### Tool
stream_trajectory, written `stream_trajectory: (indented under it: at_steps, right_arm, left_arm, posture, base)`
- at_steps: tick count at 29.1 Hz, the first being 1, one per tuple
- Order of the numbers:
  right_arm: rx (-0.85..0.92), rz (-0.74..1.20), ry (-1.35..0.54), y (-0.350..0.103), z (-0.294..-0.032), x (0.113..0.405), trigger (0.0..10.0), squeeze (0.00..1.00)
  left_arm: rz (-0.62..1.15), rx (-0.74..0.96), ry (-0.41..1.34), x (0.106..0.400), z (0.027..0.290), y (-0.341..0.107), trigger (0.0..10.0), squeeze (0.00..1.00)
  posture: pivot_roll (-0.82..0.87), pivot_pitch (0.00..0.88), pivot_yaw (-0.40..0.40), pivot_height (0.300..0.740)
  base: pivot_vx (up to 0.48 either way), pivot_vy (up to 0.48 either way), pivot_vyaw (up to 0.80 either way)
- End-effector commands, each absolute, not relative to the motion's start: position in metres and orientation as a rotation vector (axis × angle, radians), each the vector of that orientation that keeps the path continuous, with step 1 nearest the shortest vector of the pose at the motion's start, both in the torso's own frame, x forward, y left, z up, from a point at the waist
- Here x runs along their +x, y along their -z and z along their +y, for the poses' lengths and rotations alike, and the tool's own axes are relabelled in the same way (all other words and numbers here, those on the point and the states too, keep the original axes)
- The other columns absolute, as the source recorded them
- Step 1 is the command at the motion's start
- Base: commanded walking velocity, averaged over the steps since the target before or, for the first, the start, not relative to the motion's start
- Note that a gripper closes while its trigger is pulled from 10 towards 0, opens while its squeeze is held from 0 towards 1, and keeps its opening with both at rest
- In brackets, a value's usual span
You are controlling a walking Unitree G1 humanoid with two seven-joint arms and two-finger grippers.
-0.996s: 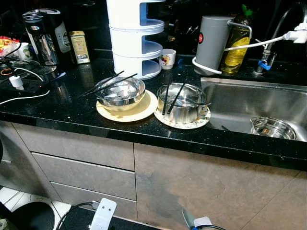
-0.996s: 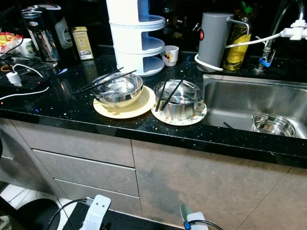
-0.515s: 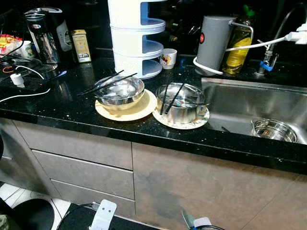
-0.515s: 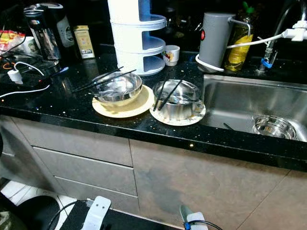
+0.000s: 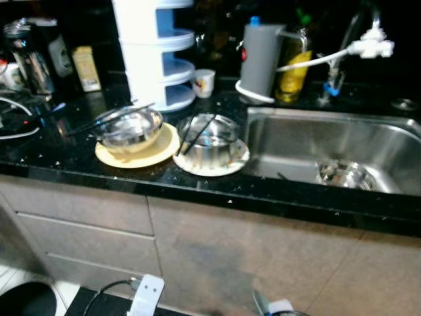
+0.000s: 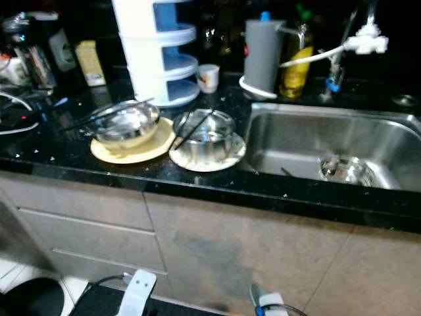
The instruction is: Kitchen organization
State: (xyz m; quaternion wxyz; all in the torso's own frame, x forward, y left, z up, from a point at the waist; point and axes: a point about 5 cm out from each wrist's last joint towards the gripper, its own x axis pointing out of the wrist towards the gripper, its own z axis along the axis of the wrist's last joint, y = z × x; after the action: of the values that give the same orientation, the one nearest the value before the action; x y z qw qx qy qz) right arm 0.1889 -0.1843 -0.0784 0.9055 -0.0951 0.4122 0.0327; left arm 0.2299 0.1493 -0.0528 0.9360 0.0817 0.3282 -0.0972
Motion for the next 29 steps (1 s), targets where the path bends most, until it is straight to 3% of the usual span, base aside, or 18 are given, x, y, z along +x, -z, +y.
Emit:
stream_trajectory:
  at_steps: [1,29]
  right_arm:
    - [-0.186,0.865,-0.076,0.0805,-0.1804,0.1859,10.0,0.0]
    - [-0.191,0.867,-0.088,0.0805,-0.1793,0.1866,10.0,0.0]
  left_arm:
    - [0.696,0.153,0.178,0.2251,0.1538,0.0565,10.0,0.0]
    - [0.696,0.14,0.168,0.2261,0.1574,0.0558,10.0,0.0]
  posture:
    - [-0.07,0.108,-0.038,0.74]
    - [-0.07,0.112,-0.041,0.74]
  base:
    - [0.0,-0.289,0.0]
    - [0.0,-0.285,0.0]
